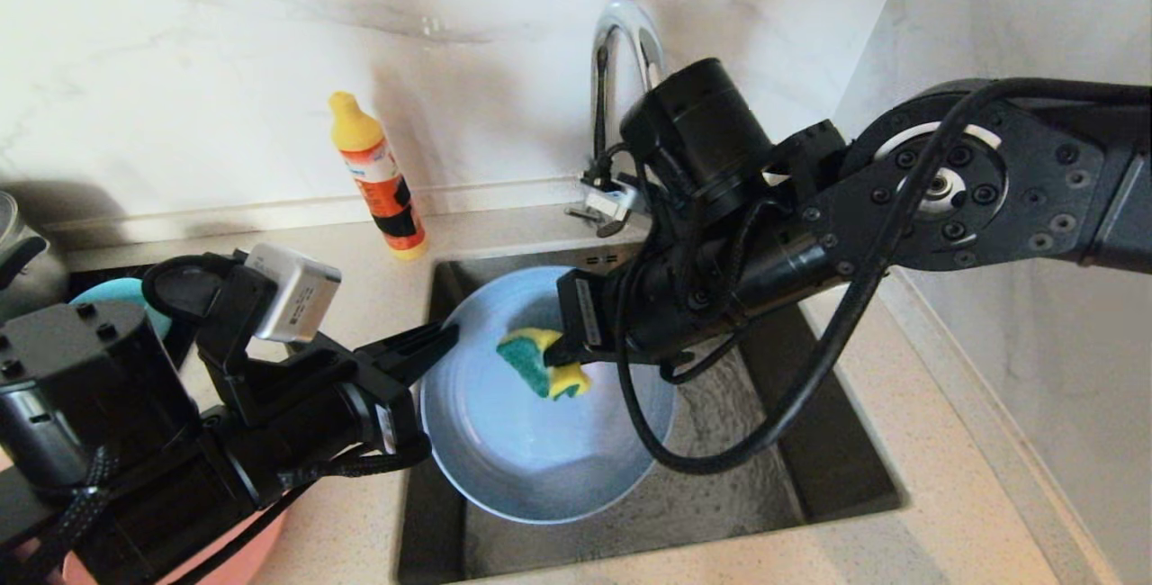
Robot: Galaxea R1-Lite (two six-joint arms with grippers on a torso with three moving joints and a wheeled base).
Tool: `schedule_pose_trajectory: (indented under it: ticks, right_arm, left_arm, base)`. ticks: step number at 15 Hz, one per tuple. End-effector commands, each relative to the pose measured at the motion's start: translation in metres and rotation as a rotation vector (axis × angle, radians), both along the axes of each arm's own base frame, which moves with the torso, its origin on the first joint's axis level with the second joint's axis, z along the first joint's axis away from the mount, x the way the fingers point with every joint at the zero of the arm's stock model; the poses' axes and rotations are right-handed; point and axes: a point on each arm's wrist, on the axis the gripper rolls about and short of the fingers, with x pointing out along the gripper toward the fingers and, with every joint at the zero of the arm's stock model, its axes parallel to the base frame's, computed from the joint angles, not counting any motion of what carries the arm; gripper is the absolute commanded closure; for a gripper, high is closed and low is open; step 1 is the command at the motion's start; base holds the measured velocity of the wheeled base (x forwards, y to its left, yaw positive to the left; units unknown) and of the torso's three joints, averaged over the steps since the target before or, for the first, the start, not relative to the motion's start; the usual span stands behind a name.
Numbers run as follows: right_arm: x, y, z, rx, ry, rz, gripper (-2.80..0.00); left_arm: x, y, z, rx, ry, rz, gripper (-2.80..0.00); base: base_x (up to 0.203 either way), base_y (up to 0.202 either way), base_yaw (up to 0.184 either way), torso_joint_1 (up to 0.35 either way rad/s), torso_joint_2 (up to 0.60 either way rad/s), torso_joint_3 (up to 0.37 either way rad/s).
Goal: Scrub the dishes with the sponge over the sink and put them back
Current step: Wipe the plate
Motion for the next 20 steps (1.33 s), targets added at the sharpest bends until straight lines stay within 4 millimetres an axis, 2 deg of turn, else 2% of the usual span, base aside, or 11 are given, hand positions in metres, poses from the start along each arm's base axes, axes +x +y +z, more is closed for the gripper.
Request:
schedule_pose_trajectory:
  ticks: [1, 5, 8, 11, 13, 16, 20]
  right_arm:
    - [0.001, -0.012, 0.009, 0.014, -0.010, -0.024, 0.00]
    - [0.003, -0.026, 0.006, -0.036, 0.040, -0.055, 0.00]
    - [-0.002, -0.030, 0.003, -0.073, 0.076, -0.052, 0.00]
    - [-0.002, -0.029, -0.009, -0.121, 0.128, -0.043, 0.00]
    - [-0.004, -0.021, -0.017, -0.133, 0.151, -0.013, 0.00]
    - [-0.011, 0.002, -0.032, -0.162, 0.169, 0.043, 0.00]
    - [-0.016, 0.023, -0.031, -0.120, 0.123, 0.077, 0.00]
  left_arm:
    - [0.000, 0.000, 0.001, -0.003, -0.006, 0.000, 0.00]
    - [-0.002, 0.002, 0.004, -0.010, -0.017, 0.002, 0.00]
    - [-0.003, 0.002, 0.005, -0.020, -0.018, 0.002, 0.00]
    - [-0.002, 0.001, 0.004, -0.019, -0.015, 0.002, 0.00]
    - [0.000, 0.000, 0.005, -0.020, -0.016, 0.002, 0.00]
    - [0.001, 0.000, 0.005, -0.019, -0.015, 0.002, 0.00]
    - [0.001, 0.000, 0.003, -0.020, -0.005, 0.003, 0.00]
  base:
    - [0.000, 0.000, 0.000, 0.000, 0.00, 0.000]
    - [0.000, 0.000, 0.000, 0.000, 0.00, 0.000]
    - [0.000, 0.000, 0.000, 0.000, 0.00, 0.000]
    - [0.000, 0.000, 0.000, 0.000, 0.00, 0.000]
    - [0.000, 0.000, 0.000, 0.000, 0.00, 0.000]
    - [0.000, 0.000, 0.000, 0.000, 0.00, 0.000]
    - [0.000, 0.000, 0.000, 0.000, 0.00, 0.000]
